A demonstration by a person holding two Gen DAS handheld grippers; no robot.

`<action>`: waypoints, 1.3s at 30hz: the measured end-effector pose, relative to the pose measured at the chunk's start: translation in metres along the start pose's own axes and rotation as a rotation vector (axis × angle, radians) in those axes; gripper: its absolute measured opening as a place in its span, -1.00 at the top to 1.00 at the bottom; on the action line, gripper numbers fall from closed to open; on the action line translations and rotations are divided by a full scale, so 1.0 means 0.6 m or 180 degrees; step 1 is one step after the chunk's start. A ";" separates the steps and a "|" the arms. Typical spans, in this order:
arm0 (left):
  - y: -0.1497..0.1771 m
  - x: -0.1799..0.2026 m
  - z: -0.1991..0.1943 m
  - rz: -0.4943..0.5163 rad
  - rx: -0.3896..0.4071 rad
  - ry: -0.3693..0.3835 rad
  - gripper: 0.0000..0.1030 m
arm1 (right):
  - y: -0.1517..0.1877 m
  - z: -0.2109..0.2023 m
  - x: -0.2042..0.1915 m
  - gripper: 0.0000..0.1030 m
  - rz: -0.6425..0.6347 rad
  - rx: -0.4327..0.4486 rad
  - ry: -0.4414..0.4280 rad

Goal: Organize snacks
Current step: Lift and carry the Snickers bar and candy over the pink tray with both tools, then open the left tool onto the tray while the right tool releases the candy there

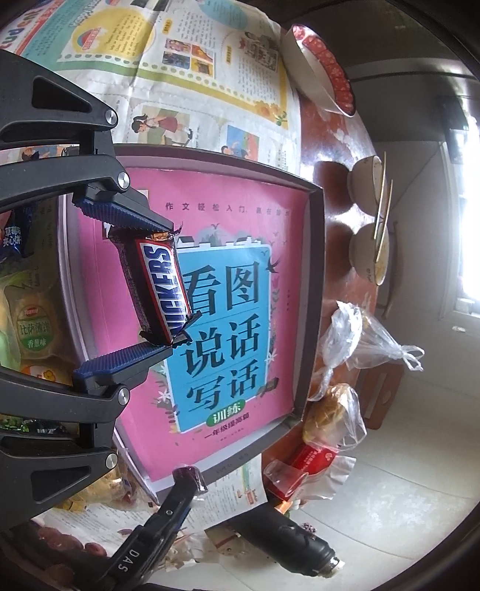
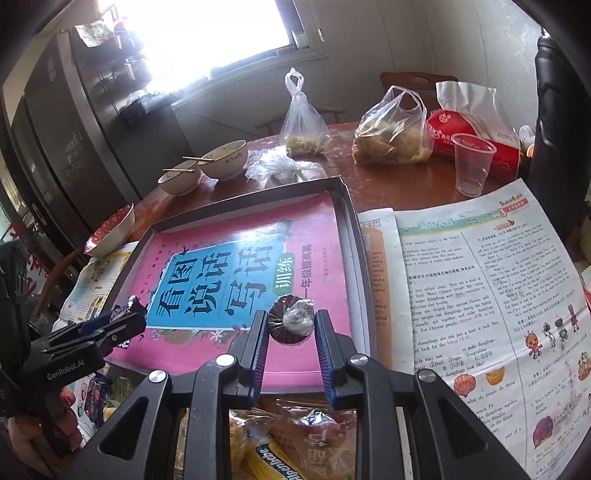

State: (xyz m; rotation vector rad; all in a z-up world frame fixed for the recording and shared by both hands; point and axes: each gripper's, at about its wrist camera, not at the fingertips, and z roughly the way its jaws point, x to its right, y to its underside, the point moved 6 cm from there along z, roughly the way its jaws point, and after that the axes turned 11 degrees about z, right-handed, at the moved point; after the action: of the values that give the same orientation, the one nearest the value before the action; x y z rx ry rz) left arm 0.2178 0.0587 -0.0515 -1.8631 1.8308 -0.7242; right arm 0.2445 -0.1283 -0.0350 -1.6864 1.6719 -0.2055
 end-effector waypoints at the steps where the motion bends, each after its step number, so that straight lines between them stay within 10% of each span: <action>1: 0.000 0.000 0.002 -0.0001 -0.0017 0.0003 -0.17 | 0.001 0.002 0.000 0.50 0.0004 -0.0018 0.0005; 39: 0.000 0.012 0.038 0.0130 -0.0404 0.0055 -0.28 | 0.008 0.014 0.023 0.32 0.0051 -0.0399 0.0146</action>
State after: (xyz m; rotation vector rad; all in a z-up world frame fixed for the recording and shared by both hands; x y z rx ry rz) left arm 0.2319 0.0504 -0.0686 -1.8969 1.9610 -0.6251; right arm 0.2474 -0.1369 -0.0490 -1.7715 1.7639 -0.1350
